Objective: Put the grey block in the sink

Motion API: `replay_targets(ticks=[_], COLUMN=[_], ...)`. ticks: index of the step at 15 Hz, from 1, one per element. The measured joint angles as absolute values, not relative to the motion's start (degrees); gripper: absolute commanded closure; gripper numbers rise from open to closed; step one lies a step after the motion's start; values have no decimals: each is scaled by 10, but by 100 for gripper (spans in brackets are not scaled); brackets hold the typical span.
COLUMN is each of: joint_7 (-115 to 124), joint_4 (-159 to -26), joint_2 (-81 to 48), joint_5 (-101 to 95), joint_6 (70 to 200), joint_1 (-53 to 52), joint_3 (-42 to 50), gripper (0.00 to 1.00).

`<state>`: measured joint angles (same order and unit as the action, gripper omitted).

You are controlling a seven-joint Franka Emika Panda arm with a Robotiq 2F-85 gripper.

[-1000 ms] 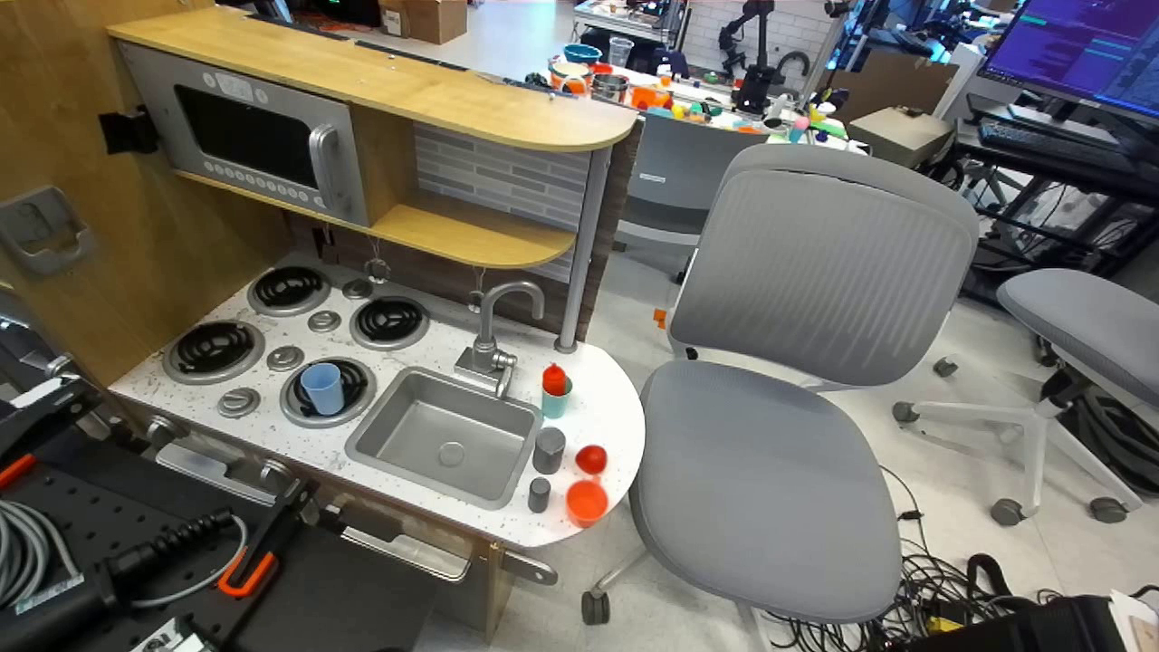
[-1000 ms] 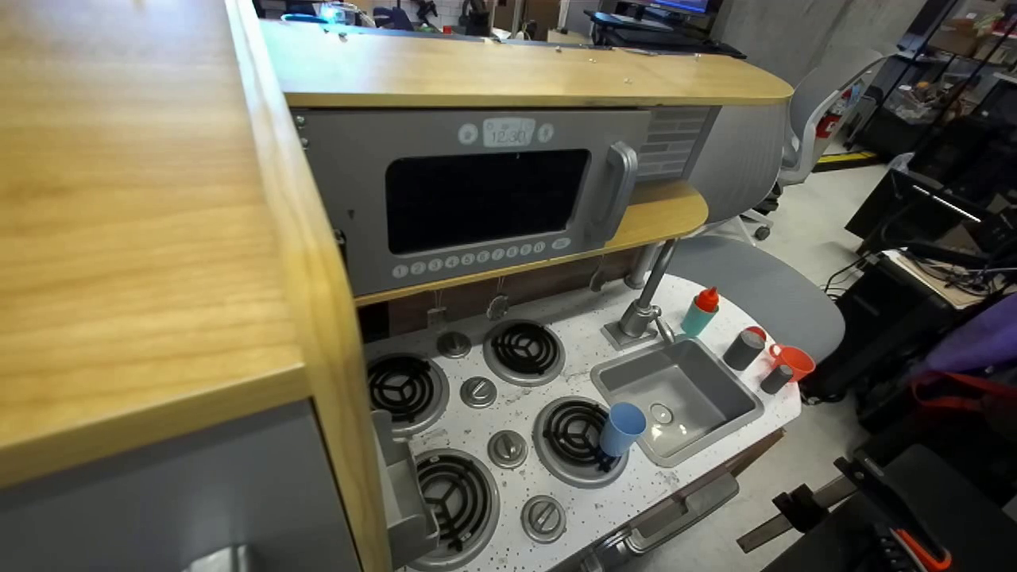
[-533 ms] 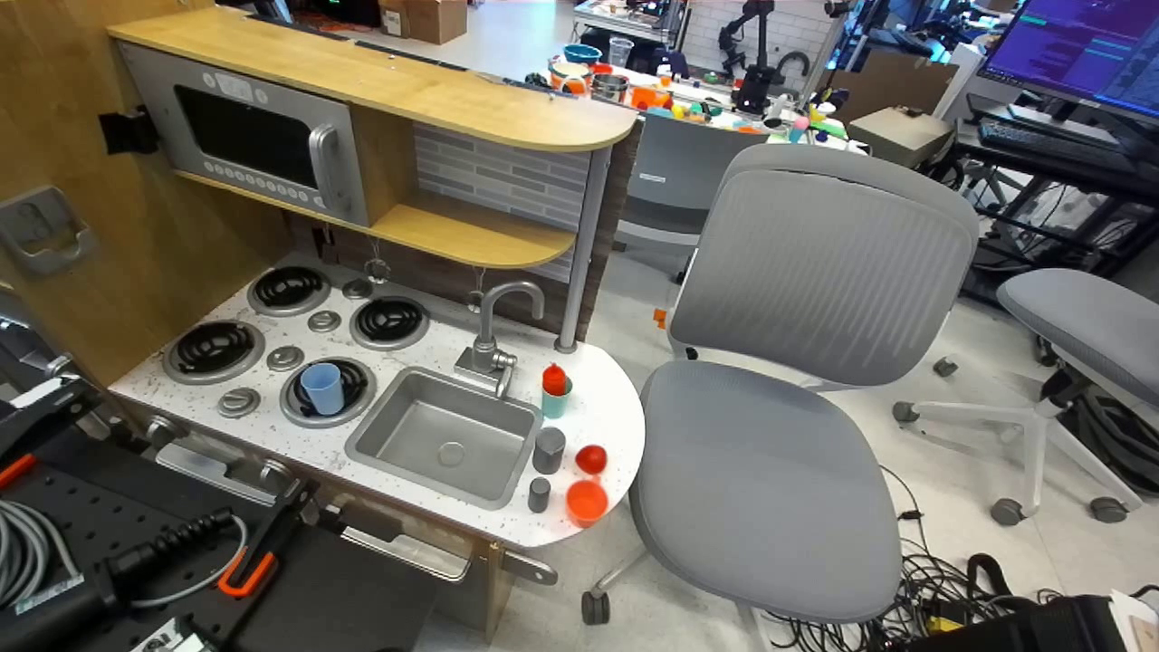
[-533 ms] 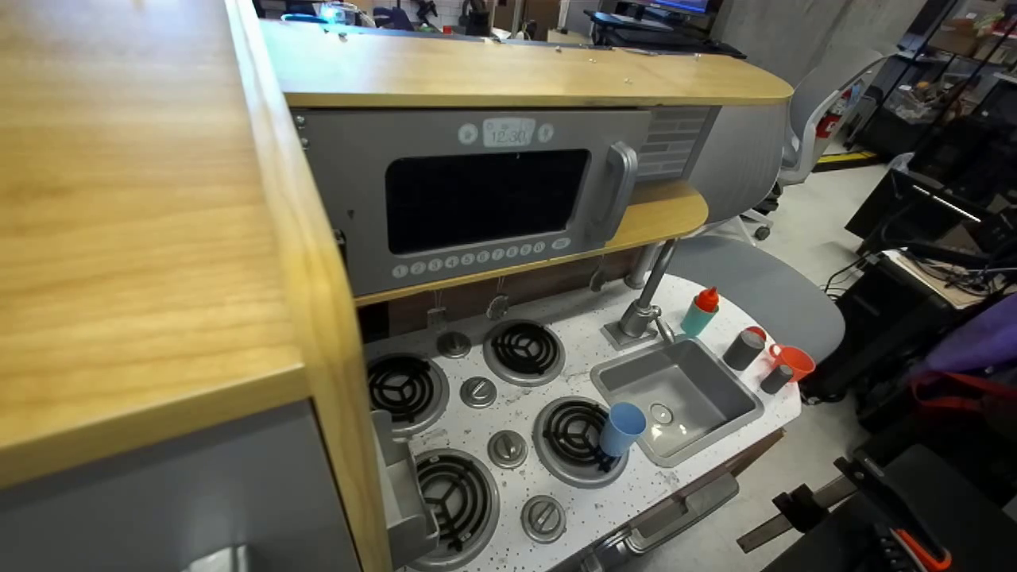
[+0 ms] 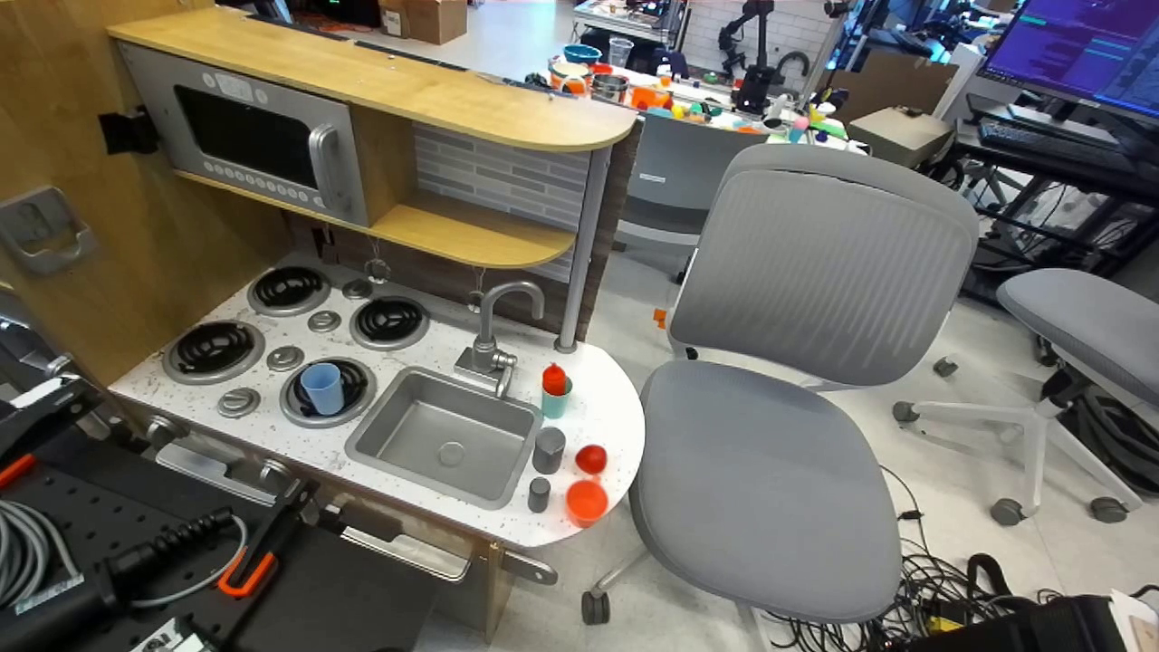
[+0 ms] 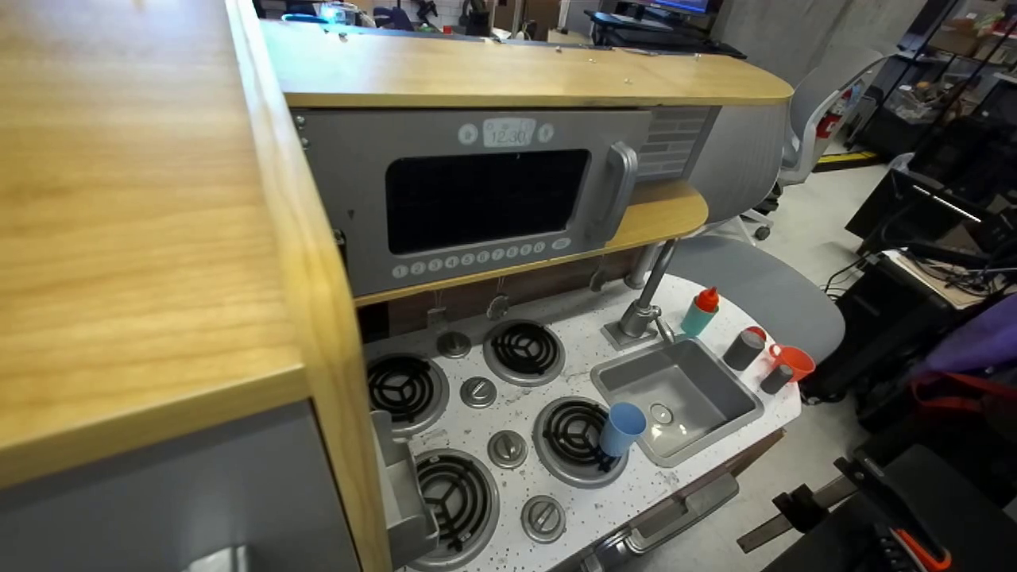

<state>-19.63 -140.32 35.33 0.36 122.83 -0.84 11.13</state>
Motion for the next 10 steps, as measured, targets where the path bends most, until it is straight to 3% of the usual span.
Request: replay_targets(ticks=[10], joint_7=[-223], joint_4=[-1330], joint_2=[178], joint_5=[5], joint_6=[1336], joint_1=[18], joint_3=[160], gripper=[0])
